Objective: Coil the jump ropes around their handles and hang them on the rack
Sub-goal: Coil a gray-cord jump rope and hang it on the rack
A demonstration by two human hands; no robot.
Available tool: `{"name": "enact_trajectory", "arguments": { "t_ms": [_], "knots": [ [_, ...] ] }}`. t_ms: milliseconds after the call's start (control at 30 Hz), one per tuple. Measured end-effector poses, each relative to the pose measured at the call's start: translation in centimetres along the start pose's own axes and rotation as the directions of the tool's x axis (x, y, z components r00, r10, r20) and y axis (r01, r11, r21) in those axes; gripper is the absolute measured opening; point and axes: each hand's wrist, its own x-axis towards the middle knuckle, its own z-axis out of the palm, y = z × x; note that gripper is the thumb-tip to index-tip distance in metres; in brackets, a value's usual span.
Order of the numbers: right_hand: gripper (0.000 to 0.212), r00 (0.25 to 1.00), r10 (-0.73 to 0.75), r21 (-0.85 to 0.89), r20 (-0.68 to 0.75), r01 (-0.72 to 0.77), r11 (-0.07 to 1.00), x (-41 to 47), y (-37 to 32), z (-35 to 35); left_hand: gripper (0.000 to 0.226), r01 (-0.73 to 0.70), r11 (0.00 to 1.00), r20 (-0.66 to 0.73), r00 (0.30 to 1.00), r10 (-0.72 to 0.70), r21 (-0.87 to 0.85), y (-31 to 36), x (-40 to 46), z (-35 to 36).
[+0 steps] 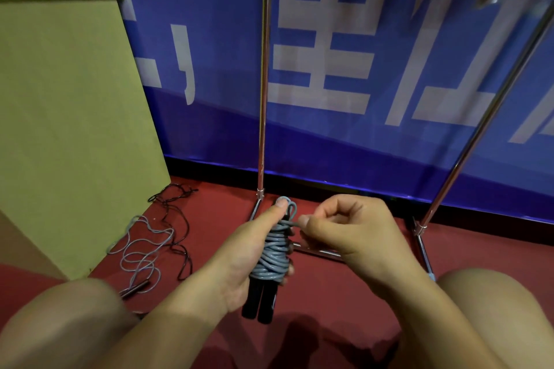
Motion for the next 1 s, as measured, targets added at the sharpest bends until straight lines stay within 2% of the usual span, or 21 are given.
{"name": "enact_trajectory", "arguments": {
  "t_ms": [67, 167, 233, 367, 500, 567, 700, 833, 900, 1000],
  "knots": [
    [0.015, 1.0, 0.013, 0.015, 0.005, -0.013, 1.0, -0.1, -0.5, -0.4, 0.049, -0.015, 1.0, 0.023, 1.0, 0.015, 0.004, 0.0, -0.1, 0.1],
    [0.033, 0.994, 0.108, 0.197, 0.011, -0.108, 0.974, 0.1, -0.7, -0.9, 0.042, -0.081, 0.997, 0.066, 0.995, 0.081, 0.002, -0.2, -0.3, 0.2],
    [0.036, 0.994, 0.112, 0.212, -0.005, -0.108, 0.971, 0.2, -0.5, -1.1, 0.043, -0.123, 0.992, 0.077, 0.989, 0.123, -0.007, -0.4, -0.5, 0.1],
    [0.02, 0.993, -0.009, -0.013, -0.117, 0.007, 1.0, 0.1, 0.4, -0.9, 0.031, -0.165, 0.985, 0.145, 0.977, 0.156, 0.051, -0.5, -0.8, 0.0],
    [0.018, 0.972, -0.179, -0.234, -0.15, 0.141, 0.962, 0.0, 1.3, -0.1, 0.026, -0.176, 0.983, 0.142, 0.976, 0.166, 0.058, -0.4, -0.8, -0.2],
    [0.016, 0.965, -0.214, -0.257, -0.151, 0.171, 0.951, 0.0, 1.6, 0.2, 0.024, -0.179, 0.982, 0.137, 0.976, 0.17, 0.056, -0.4, -0.9, -0.2],
    [0.01, 0.99, -0.083, 0.025, -0.119, 0.086, 0.996, 0.0, 1.6, 0.5, 0.031, -0.18, 0.982, 0.16, 0.972, 0.17, 0.05, -0.1, -1.0, -0.3],
    [0.029, 0.999, 0.047, 0.217, 0.029, -0.052, 0.975, 0.3, 1.9, 0.3, 0.033, -0.166, 0.984, 0.213, 0.966, 0.148, 0.069, -0.3, -1.1, -0.2],
    [0.034, 0.995, 0.058, 0.265, 0.077, -0.076, 0.961, 0.4, 2.0, 0.2, 0.034, -0.165, 0.983, 0.214, 0.966, 0.145, 0.079, -0.5, -1.1, -0.1],
    [0.028, 0.998, 0.042, 0.273, 0.047, -0.053, 0.961, 0.4, 2.0, 0.1, 0.039, -0.17, 0.982, 0.201, 0.968, 0.15, 0.085, -0.6, -1.0, -0.2]
  ]
}}
